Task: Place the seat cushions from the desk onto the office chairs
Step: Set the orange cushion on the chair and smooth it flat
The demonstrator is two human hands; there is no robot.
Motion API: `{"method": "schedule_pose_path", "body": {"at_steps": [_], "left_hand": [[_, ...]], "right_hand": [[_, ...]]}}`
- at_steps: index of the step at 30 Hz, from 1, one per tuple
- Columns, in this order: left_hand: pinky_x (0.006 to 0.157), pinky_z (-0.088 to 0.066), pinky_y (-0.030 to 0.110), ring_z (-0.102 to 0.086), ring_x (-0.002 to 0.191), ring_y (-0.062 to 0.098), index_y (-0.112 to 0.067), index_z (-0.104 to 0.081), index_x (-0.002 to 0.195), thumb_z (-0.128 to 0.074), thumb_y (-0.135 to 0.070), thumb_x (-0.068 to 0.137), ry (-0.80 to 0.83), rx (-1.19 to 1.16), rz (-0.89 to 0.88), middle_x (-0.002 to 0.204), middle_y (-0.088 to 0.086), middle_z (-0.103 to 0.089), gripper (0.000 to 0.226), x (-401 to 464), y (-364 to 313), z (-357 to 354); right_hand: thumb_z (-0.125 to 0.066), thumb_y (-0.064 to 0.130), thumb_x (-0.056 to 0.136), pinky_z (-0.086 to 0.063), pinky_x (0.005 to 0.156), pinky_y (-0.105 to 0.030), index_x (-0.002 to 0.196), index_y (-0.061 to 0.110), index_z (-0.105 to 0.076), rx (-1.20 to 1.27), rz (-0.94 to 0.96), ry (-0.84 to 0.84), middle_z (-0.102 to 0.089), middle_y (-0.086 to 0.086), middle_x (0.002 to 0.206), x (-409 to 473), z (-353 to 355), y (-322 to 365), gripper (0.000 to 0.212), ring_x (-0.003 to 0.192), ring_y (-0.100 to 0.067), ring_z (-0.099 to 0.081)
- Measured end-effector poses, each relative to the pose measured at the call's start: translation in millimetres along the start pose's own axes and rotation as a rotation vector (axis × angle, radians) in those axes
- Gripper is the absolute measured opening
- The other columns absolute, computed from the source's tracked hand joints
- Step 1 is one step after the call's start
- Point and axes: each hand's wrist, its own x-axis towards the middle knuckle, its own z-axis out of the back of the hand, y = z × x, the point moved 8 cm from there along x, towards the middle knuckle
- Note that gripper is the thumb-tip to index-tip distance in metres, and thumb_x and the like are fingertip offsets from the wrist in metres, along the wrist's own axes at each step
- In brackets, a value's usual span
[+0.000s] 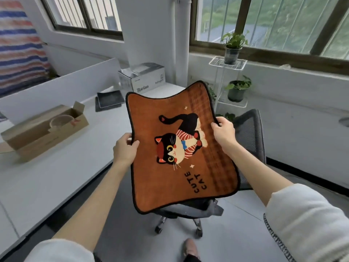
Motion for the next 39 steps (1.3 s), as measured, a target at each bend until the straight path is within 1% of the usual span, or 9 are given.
{"method": "schedule_pose_path", "body": {"at_steps": [10,14,19,22,24,27,33,36,39], "left_hand": [[0.078,-0.041,0.025,-0.056,0.093,0.015,-0.013,-0.057,0.116,-0.05,-0.01,0.092,0.203,0.172,0.165,0.114,0.005,-0.062,0.026,140.4,55.4,-150.4],[0.083,-0.039,0.025,-0.055,0.112,0.023,-0.011,-0.056,0.113,-0.051,-0.01,0.092,0.301,0.227,0.292,0.12,0.007,-0.06,0.022,170.6,124.0,-197.0],[0.075,-0.043,0.029,-0.056,0.087,0.019,-0.014,-0.056,0.104,-0.052,-0.009,0.091,0.462,0.257,0.383,0.097,0.005,-0.062,0.014,185.4,209.6,-249.4],[0.078,-0.052,0.039,-0.058,0.085,0.024,-0.02,-0.053,0.09,-0.049,-0.01,0.094,0.514,0.231,0.492,0.081,-0.003,-0.057,0.011,198.1,260.0,-267.1],[0.09,-0.05,0.044,-0.058,0.099,0.029,-0.019,-0.054,0.1,-0.048,-0.011,0.095,0.513,0.212,0.569,0.095,0.001,-0.06,0.011,205.3,289.2,-270.4],[0.099,-0.044,0.047,-0.051,0.114,0.028,-0.009,-0.046,0.13,-0.047,-0.012,0.096,0.503,0.231,0.653,0.133,0.014,-0.05,0.033,212.6,323.2,-278.8],[0.104,-0.035,0.038,-0.038,0.131,0.029,-0.009,-0.024,0.146,-0.036,-0.007,0.097,0.449,0.371,0.795,0.146,0.012,-0.036,0.05,216.8,378.4,-287.0],[0.104,-0.032,0.042,-0.03,0.135,0.033,-0.011,-0.007,0.149,-0.039,-0.01,0.096,0.43,0.469,0.752,0.151,0.016,-0.021,0.063,228.8,375.7,-294.9],[0.115,-0.014,0.048,-0.009,0.143,0.033,-0.016,0.003,0.149,-0.037,-0.02,0.097,0.433,0.639,0.435,0.157,0.013,0.0,0.066,259.3,356.2,-323.7]], "right_hand": [[-0.045,0.018,0.096,-0.045,0.098,-0.041,0.12,0.013,-0.061,-0.13,-0.187,0.137,-0.065,-0.007,0.12,170.2,-102.9,-89.9,0.03,0.113,-0.028,-0.058],[-0.045,0.018,0.095,-0.046,0.096,-0.042,0.115,0.015,-0.063,-0.193,-0.334,0.157,-0.067,-0.009,0.115,193.6,-150.5,-160.3,0.028,0.11,-0.03,-0.058],[-0.045,0.021,0.095,-0.047,0.094,-0.038,0.117,0.016,-0.063,-0.259,-0.505,0.122,-0.067,-0.008,0.115,196.3,-199.1,-246.2,0.029,0.109,-0.029,-0.059],[-0.045,0.021,0.096,-0.047,0.09,-0.035,0.12,0.015,-0.062,-0.26,-0.608,0.087,-0.067,-0.008,0.113,195.1,-215.1,-294.8,0.03,0.105,-0.027,-0.059],[-0.046,0.022,0.096,-0.046,0.084,-0.031,0.121,0.015,-0.062,-0.249,-0.685,0.042,-0.066,-0.009,0.113,190.6,-215.1,-323.3,0.031,0.098,-0.024,-0.059],[-0.047,0.024,0.095,-0.048,0.093,-0.037,0.126,0.016,-0.059,-0.258,-0.777,-0.027,-0.064,-0.009,0.121,191.3,-211.7,-359.1,0.034,0.108,-0.029,-0.059],[-0.038,0.017,0.098,-0.04,0.098,-0.039,0.138,0.01,-0.043,-0.518,-0.917,0.058,-0.05,-0.016,0.136,190.0,-212.3,-402.8,0.041,0.125,-0.036,-0.046],[-0.037,0.015,0.096,-0.035,0.102,-0.047,0.139,0.009,-0.038,-0.718,-0.796,0.09,-0.044,-0.017,0.14,206.0,-220.8,-405.1,0.043,0.129,-0.037,-0.039],[-0.039,0.023,0.097,-0.026,0.111,-0.05,0.144,0.011,-0.031,-0.852,-0.461,0.145,-0.029,-0.015,0.152,241.3,-248.5,-397.0,0.049,0.141,-0.033,-0.024]]}}
